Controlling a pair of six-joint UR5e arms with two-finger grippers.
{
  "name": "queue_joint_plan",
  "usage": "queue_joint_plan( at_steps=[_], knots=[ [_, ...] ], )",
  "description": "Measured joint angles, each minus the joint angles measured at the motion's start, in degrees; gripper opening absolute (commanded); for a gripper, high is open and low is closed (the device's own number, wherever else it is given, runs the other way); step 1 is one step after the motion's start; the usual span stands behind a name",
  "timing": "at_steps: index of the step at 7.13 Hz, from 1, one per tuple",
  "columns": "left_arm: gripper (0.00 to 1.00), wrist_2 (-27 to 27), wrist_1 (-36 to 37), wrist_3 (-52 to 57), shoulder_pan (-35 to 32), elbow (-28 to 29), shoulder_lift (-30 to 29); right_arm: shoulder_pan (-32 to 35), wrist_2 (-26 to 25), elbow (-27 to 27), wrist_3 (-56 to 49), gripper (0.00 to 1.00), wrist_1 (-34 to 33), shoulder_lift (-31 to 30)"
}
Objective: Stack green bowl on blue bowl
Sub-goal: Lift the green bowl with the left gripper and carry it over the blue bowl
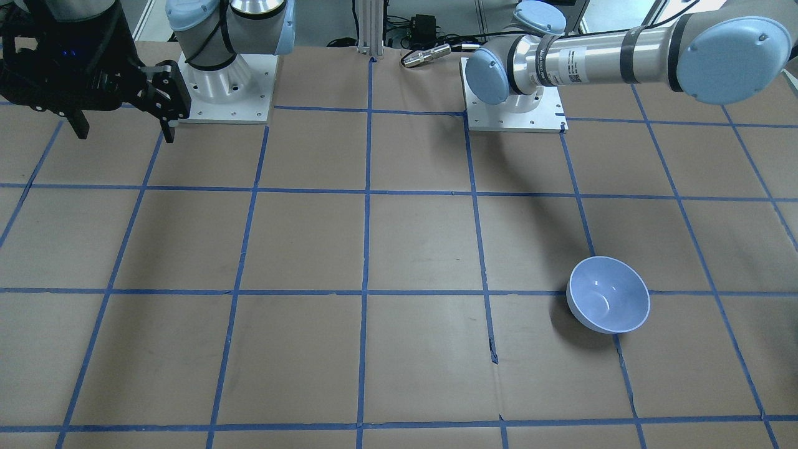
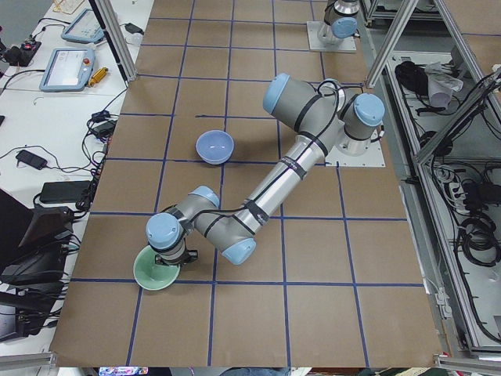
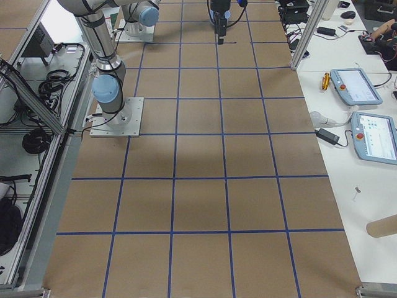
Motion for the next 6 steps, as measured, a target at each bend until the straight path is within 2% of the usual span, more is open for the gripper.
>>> queue_joint_plan(
  at_steps=[4, 6],
  knots=[
    [0.00, 0.0, -0.2, 0.0, -0.1, -0.2, 0.5, 0.0, 0.0, 0.0, 0.0, 1.00, 0.0, 0.0],
    [0.00, 0.0, -1.0, 0.4, -1.0, -1.9, 3.5, 0.0, 0.0, 0.0, 0.0, 1.00, 0.0, 0.0]
  ],
)
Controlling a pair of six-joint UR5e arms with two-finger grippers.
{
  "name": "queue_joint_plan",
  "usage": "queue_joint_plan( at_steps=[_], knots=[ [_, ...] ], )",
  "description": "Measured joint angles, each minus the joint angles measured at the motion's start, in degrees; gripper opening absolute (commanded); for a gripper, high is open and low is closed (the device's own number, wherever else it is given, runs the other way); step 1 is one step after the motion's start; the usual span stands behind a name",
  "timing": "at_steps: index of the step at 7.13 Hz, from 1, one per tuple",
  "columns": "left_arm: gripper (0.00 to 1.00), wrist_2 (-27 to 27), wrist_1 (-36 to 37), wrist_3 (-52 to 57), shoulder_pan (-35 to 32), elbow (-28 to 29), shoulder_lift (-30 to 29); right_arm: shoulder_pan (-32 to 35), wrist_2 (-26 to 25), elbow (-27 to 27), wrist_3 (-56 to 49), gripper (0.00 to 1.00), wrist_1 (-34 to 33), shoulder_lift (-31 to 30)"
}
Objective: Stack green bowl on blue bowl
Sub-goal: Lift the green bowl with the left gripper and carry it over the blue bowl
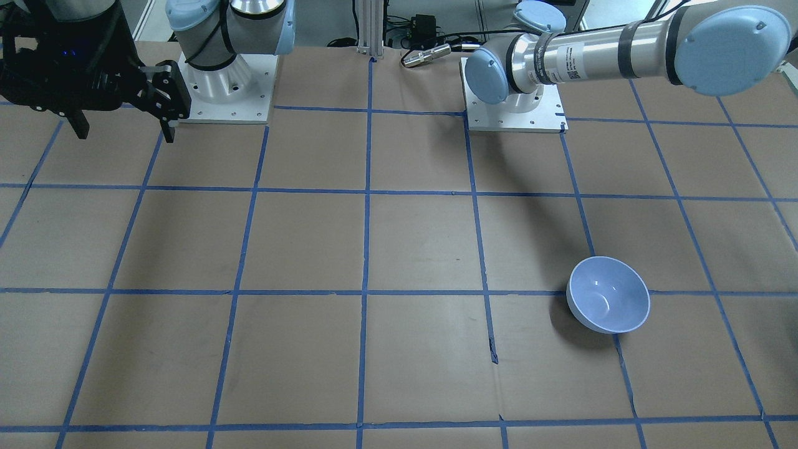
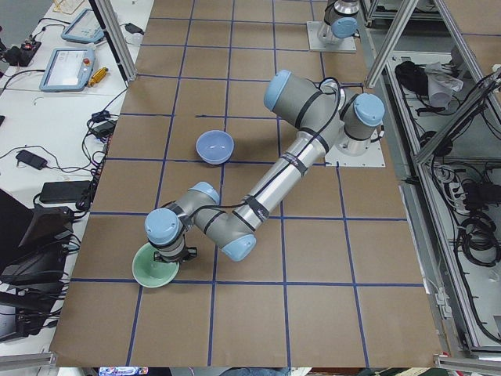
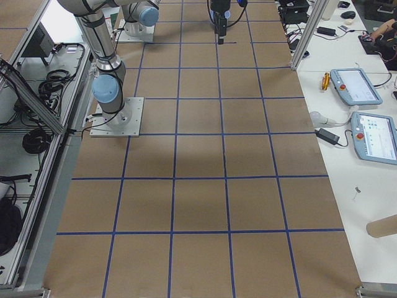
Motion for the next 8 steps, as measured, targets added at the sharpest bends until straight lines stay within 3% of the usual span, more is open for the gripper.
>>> queue_joint_plan(
  at_steps=[3, 8],
  knots=[
    [0.00, 0.2, -1.6, -0.1, -6.3, -9.8, 11.5, 0.0, 0.0, 0.0, 0.0, 1.00, 0.0, 0.0],
    [0.00, 0.4, -1.0, -7.4, -17.9, -38.1, 36.5, 0.0, 0.0, 0.0, 0.0, 1.00, 0.0, 0.0]
  ],
)
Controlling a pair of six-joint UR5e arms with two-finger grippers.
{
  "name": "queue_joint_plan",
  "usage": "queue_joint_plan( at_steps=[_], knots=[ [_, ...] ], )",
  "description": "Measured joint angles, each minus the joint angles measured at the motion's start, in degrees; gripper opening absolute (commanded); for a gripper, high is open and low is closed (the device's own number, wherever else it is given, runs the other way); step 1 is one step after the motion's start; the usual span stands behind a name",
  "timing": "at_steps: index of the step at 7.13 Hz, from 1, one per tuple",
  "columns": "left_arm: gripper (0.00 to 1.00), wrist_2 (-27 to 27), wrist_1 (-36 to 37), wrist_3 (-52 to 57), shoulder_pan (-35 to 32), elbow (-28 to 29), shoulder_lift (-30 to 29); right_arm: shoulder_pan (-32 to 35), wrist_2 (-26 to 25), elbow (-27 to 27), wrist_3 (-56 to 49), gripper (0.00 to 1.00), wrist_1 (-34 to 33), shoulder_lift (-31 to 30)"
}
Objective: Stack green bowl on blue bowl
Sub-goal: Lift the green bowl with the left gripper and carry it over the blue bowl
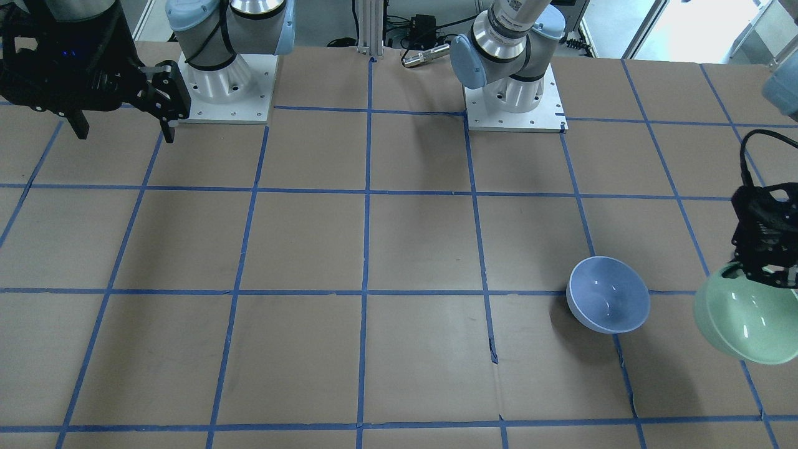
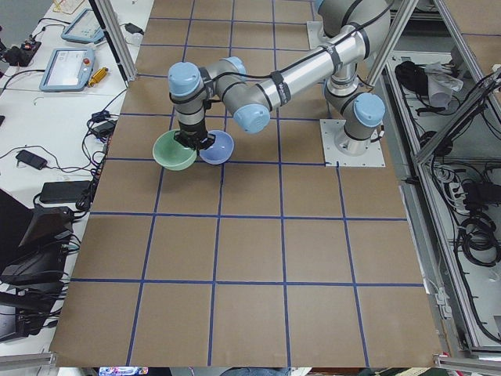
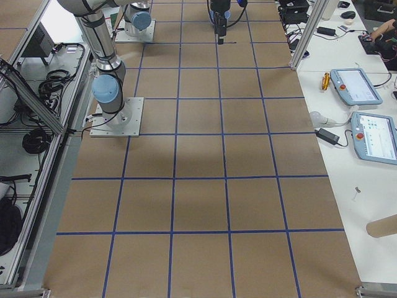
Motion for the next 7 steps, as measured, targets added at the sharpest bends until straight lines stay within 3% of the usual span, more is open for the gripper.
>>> queue_joint_plan(
  at_steps=[4, 7],
  knots=[
    [0.00, -0.2, 18.8, -3.9, -4.2, -23.7, 11.6, 0.0, 0.0, 0.0, 0.0, 1.00, 0.0, 0.0],
    [0.00, -0.4, 22.7, -4.6, -4.5, -29.3, 13.1, 0.0, 0.0, 0.0, 0.0, 1.00, 0.0, 0.0]
  ],
)
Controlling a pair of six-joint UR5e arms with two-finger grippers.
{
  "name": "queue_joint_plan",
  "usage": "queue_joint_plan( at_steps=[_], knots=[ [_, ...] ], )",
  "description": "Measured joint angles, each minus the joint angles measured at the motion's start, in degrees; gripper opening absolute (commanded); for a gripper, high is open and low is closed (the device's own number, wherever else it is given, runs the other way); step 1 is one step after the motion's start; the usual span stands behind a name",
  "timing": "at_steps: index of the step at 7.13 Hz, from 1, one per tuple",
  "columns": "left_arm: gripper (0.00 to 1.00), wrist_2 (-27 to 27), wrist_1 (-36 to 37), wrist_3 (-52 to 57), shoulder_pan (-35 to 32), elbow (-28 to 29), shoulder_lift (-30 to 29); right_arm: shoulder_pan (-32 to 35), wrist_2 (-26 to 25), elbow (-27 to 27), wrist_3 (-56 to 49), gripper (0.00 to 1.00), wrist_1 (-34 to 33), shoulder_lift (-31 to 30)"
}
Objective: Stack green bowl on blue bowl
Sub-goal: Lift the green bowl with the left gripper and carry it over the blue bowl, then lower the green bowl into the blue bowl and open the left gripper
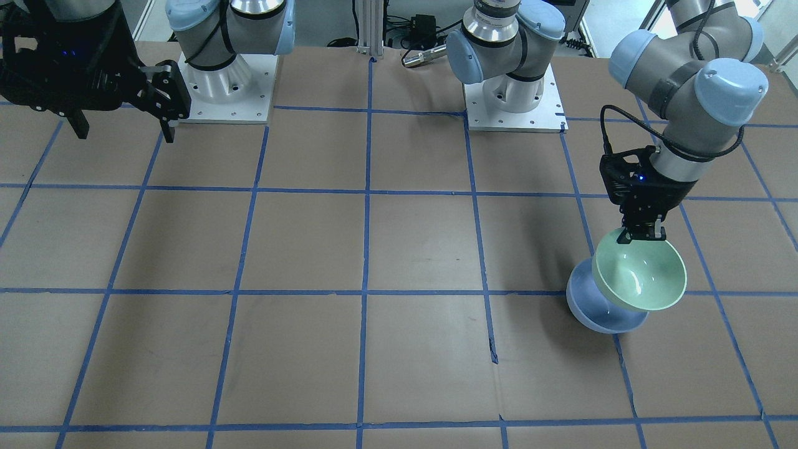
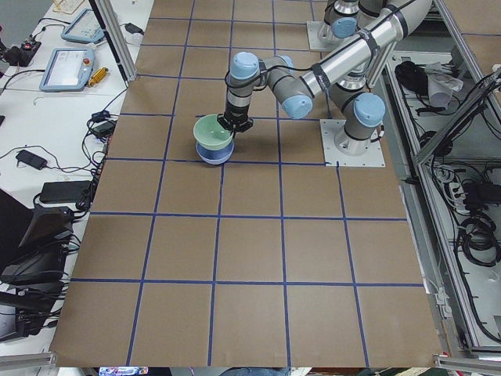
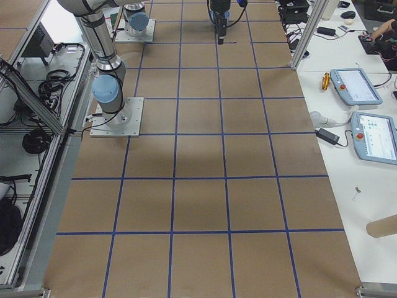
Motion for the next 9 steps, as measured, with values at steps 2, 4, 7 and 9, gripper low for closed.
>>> queue_joint_plan(
  at_steps=[2, 4, 7, 9],
  knots=[
    [0.40, 0.0, 0.6, -0.4, -0.2, -0.6, -0.8, 0.0, 0.0, 0.0, 0.0, 1.00, 0.0, 0.0],
    [1.00, 0.1, 1.5, -1.5, -0.8, -0.6, -1.5, 0.0, 0.0, 0.0, 0.0, 1.00, 0.0, 0.0],
    [1.00, 0.1, 1.4, -5.2, -1.1, -0.4, -1.3, 0.0, 0.0, 0.0, 0.0, 1.00, 0.0, 0.0],
    [1.00, -4.4, 0.6, -12.6, -1.4, 0.4, 0.4, 0.0, 0.0, 0.0, 0.0, 1.00, 0.0, 0.0]
  ],
)
